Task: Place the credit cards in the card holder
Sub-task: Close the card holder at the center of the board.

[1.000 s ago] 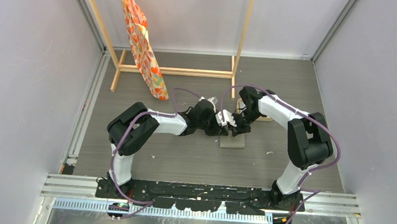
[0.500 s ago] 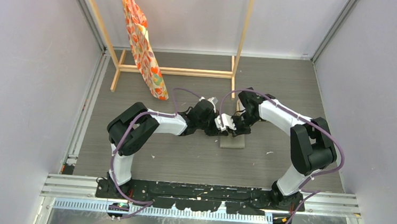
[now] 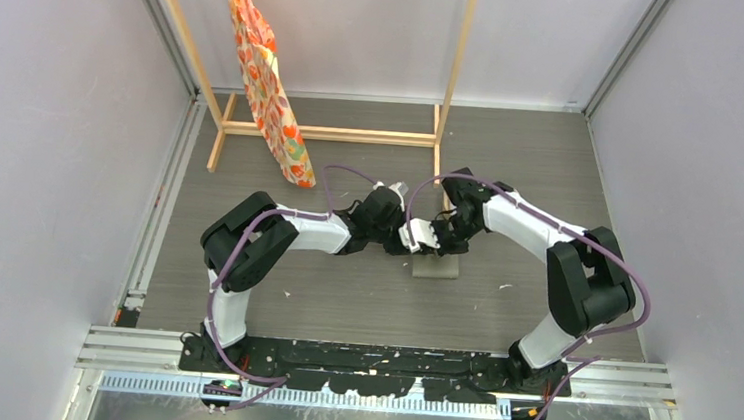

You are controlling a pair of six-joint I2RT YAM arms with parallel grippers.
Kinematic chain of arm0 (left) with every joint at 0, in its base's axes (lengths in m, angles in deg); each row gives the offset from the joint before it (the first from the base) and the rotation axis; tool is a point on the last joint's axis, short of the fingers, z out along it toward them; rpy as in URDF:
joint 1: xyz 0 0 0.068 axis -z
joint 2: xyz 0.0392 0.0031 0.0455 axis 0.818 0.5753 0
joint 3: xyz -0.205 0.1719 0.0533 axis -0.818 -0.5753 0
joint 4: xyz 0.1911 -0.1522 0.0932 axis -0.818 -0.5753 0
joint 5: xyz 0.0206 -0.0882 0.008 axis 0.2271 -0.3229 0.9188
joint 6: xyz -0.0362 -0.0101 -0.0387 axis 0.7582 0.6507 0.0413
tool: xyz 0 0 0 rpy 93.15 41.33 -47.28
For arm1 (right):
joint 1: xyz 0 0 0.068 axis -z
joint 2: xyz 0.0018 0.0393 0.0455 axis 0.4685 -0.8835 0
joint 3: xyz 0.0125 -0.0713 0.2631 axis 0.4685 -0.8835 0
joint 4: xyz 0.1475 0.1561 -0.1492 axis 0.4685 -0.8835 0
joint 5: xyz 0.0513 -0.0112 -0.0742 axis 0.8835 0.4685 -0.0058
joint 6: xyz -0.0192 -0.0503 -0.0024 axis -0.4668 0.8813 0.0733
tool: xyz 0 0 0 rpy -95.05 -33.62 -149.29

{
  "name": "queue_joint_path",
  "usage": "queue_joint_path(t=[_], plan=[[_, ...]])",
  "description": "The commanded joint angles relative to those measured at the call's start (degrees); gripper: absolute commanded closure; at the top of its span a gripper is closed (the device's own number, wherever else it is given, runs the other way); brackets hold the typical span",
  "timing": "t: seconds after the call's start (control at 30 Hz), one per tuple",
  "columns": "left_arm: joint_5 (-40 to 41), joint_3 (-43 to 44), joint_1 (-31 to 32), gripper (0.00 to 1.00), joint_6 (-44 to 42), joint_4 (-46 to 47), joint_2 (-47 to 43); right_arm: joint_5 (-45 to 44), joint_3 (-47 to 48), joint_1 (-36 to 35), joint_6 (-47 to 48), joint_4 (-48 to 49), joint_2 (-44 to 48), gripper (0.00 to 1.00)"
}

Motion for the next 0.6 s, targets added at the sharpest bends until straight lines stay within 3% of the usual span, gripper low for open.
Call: queue_joint_path(t=[0.0,0.57], plan=[[1.26,0.12,0.13,0.98,-1.45,-1.71,0.79,-1.22,-3.41,-2.2,-1.86,-3.19,0.08,0.99],[1.31,-0.13,0.2,0.98,-1.43,-1.25,0.73,-5.34,-9.16,-4.55,-3.06,-0.37,3.02,0.99]])
